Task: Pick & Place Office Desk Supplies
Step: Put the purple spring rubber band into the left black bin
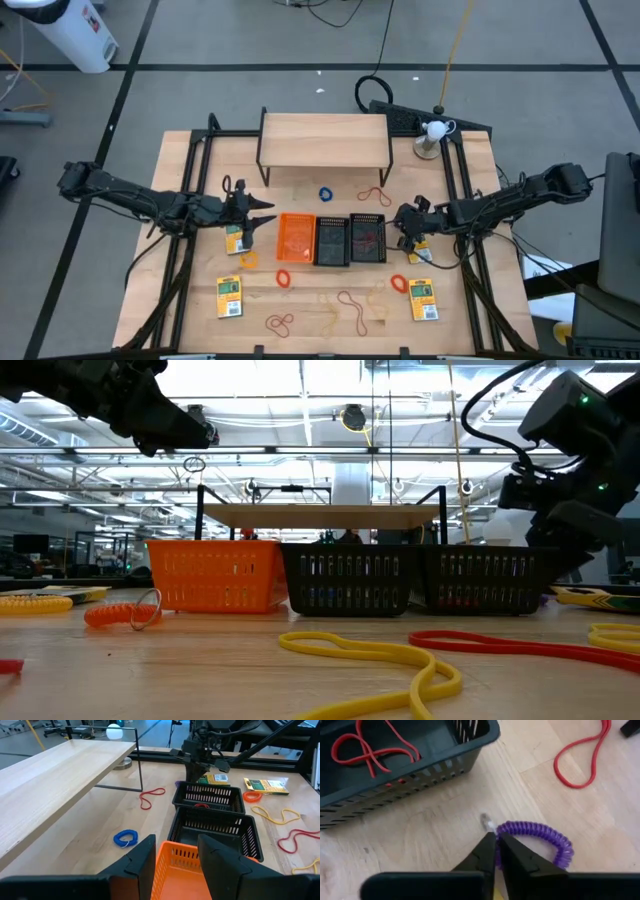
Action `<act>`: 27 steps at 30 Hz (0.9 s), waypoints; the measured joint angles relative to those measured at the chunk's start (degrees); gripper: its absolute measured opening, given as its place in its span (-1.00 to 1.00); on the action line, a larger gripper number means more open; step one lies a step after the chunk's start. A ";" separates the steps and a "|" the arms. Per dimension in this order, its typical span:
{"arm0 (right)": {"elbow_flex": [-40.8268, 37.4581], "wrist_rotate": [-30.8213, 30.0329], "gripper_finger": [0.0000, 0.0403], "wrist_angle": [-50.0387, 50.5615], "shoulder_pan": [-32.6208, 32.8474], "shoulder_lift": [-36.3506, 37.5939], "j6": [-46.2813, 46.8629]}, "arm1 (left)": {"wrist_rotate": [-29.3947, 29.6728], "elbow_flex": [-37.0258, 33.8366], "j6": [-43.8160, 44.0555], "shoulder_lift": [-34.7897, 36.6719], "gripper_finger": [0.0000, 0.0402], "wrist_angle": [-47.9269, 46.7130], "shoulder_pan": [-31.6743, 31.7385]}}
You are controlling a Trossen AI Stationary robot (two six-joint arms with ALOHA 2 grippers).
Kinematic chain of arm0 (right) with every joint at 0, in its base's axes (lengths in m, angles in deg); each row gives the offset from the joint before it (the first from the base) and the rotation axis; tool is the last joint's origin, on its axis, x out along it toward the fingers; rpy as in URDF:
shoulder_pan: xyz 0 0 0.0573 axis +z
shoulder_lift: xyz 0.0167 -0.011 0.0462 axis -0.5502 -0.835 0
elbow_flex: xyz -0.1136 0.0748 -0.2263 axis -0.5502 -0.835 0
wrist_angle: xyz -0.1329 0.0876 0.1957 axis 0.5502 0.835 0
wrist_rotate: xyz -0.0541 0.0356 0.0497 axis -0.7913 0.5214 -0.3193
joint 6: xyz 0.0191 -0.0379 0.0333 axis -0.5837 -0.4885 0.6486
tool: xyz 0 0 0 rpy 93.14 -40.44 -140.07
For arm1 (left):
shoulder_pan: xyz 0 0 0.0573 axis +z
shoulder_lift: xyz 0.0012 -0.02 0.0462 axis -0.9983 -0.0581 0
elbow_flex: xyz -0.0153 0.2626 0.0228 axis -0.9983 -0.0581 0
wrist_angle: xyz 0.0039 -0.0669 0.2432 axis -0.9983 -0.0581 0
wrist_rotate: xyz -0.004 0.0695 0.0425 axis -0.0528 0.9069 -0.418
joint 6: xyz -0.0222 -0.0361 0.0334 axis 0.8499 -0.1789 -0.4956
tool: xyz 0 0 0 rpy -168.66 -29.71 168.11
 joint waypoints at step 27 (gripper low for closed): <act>8.85 -8.64 -1.00 6.71 0.02 12.57 -9.93 | 1.97 0.00 1.09 0.01 -0.26 0.36 0.01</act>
